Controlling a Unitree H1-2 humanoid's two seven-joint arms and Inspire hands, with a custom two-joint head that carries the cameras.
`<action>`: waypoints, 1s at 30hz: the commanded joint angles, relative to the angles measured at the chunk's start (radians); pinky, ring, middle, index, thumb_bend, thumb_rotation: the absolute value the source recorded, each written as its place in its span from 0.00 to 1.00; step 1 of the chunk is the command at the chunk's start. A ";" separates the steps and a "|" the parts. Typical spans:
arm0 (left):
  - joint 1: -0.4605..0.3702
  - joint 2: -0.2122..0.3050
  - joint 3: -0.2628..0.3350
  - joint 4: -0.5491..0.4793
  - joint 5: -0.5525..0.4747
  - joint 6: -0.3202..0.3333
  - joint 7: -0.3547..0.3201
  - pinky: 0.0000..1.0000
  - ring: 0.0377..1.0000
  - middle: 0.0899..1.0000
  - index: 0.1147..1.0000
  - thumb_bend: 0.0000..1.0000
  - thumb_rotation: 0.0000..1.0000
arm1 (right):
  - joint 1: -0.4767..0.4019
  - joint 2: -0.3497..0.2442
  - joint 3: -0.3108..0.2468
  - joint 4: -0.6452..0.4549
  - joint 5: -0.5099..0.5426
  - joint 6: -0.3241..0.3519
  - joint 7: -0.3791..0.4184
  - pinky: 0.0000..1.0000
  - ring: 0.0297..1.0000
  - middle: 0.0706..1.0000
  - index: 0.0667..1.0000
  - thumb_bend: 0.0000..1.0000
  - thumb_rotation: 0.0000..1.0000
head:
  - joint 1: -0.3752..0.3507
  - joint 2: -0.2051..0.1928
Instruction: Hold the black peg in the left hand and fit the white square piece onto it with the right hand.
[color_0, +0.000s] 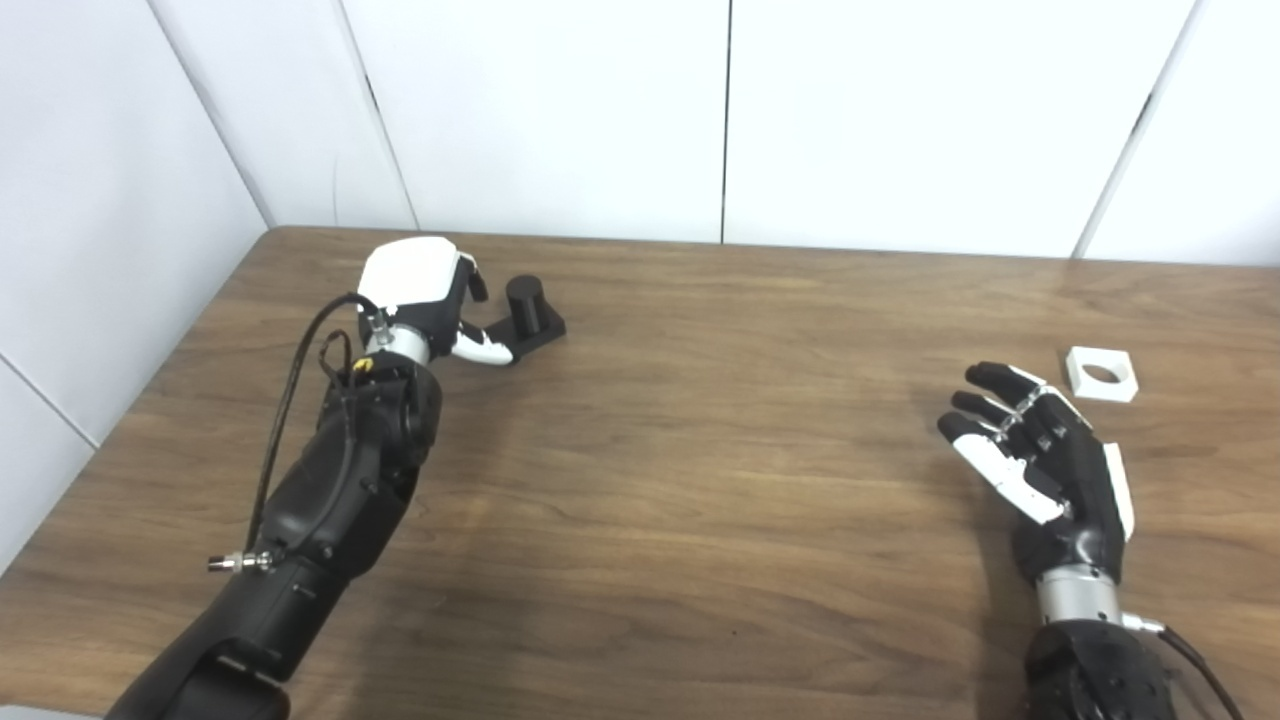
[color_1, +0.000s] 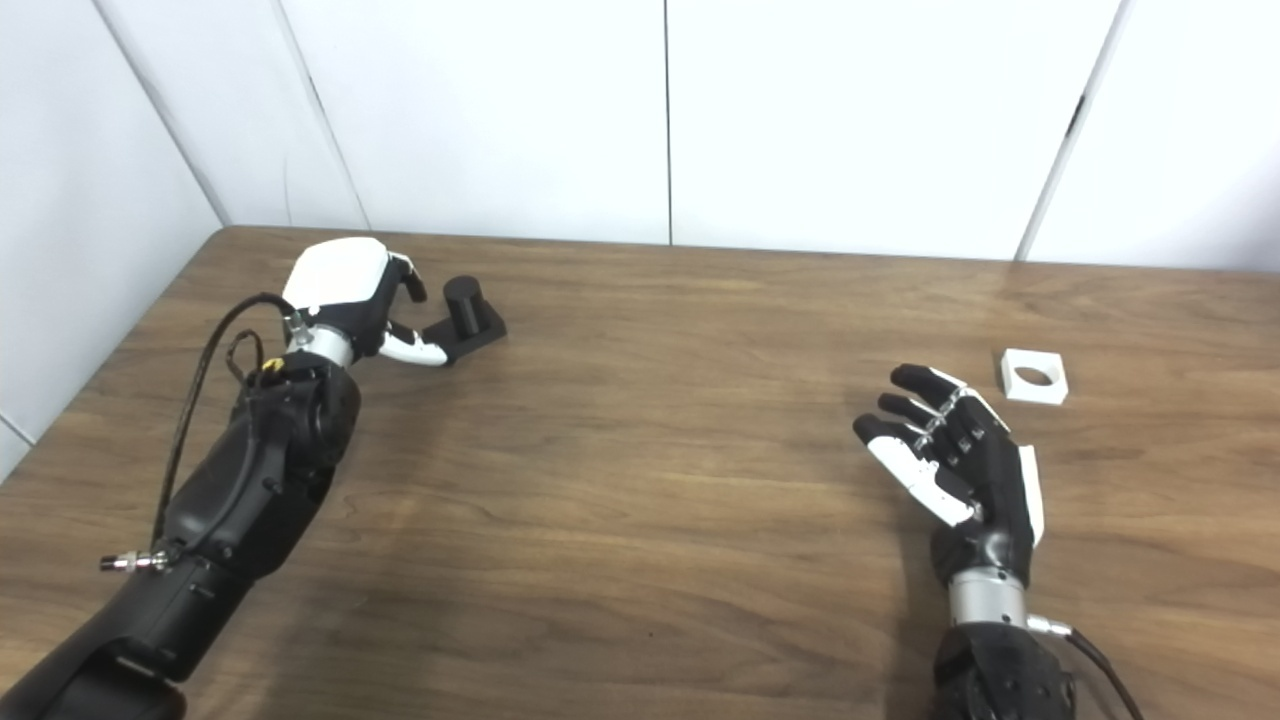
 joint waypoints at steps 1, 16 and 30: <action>-0.056 0.025 0.006 -0.007 0.007 -0.002 0.038 0.50 0.72 0.77 0.58 0.87 0.36 | -0.004 0.002 -0.001 -0.017 0.003 -0.016 0.002 0.59 0.66 0.70 0.61 0.71 0.15 | 0.000 0.001; -0.077 -0.007 -0.026 0.063 -0.010 0.002 0.067 0.50 0.72 0.79 0.55 0.87 0.40 | 0.011 0.008 0.005 -0.026 -0.020 -0.020 -0.013 0.59 0.66 0.70 0.60 0.70 0.16 | -0.010 0.007; -0.095 -0.028 -0.040 0.127 -0.054 -0.002 0.083 0.52 0.73 0.78 0.56 0.84 0.38 | 0.027 0.021 0.005 -0.043 -0.033 -0.027 -0.028 0.61 0.66 0.70 0.61 0.70 0.18 | -0.022 0.015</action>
